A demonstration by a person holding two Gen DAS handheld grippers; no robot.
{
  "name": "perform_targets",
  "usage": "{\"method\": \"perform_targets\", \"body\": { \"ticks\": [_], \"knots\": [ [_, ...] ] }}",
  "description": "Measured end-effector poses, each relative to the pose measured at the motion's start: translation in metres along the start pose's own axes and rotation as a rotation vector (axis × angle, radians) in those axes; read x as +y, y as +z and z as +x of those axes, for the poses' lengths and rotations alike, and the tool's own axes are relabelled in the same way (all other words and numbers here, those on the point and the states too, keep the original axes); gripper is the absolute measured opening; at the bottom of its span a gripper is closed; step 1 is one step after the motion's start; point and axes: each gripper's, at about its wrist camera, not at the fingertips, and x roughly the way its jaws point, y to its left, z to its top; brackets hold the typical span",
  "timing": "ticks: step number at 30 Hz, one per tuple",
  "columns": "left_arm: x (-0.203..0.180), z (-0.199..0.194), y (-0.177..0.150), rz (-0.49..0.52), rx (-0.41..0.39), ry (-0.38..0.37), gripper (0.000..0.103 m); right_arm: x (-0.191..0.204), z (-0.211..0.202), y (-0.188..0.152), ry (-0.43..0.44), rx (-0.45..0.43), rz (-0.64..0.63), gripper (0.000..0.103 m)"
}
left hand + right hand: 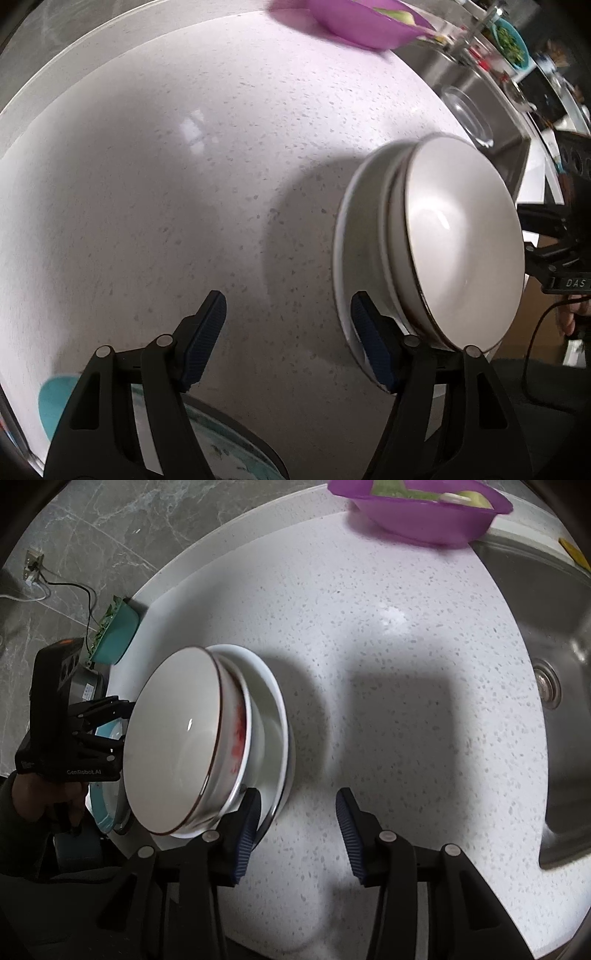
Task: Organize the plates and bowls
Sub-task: 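Lift the plate and bowl stack with both grippers and carry it toward the teal plates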
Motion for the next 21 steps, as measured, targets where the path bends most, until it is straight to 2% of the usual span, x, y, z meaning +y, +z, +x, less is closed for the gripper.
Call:
{"method": "perform_targets", "body": {
  "ticks": [2, 8, 10, 12, 14, 21],
  "knots": [
    [-0.001, 0.001, 0.003, -0.001, -0.012, -0.033, 0.057, 0.003, 0.004, 0.001, 0.007, -0.005, -0.012, 0.046],
    [0.002, 0.005, 0.018, -0.017, -0.017, -0.047, 0.054, 0.001, 0.009, 0.003, 0.013, -0.027, 0.021, 0.045],
    [0.000, 0.005, 0.021, -0.009, -0.020, -0.053, 0.048, 0.000, 0.008, 0.003, 0.016, -0.035, 0.026, 0.045],
    [-0.003, 0.008, 0.026, -0.002, -0.020, -0.075, 0.035, -0.001, 0.008, 0.003, 0.023, -0.046, 0.029, 0.045],
    [-0.008, 0.008, 0.027, 0.006, -0.018, -0.086, 0.028, -0.003, 0.009, 0.003, 0.035, -0.053, 0.035, 0.045],
    [-0.021, 0.009, 0.038, 0.011, -0.023, -0.049, 0.026, -0.007, 0.007, 0.006, 0.068, -0.058, 0.063, 0.031]
  ]
}}
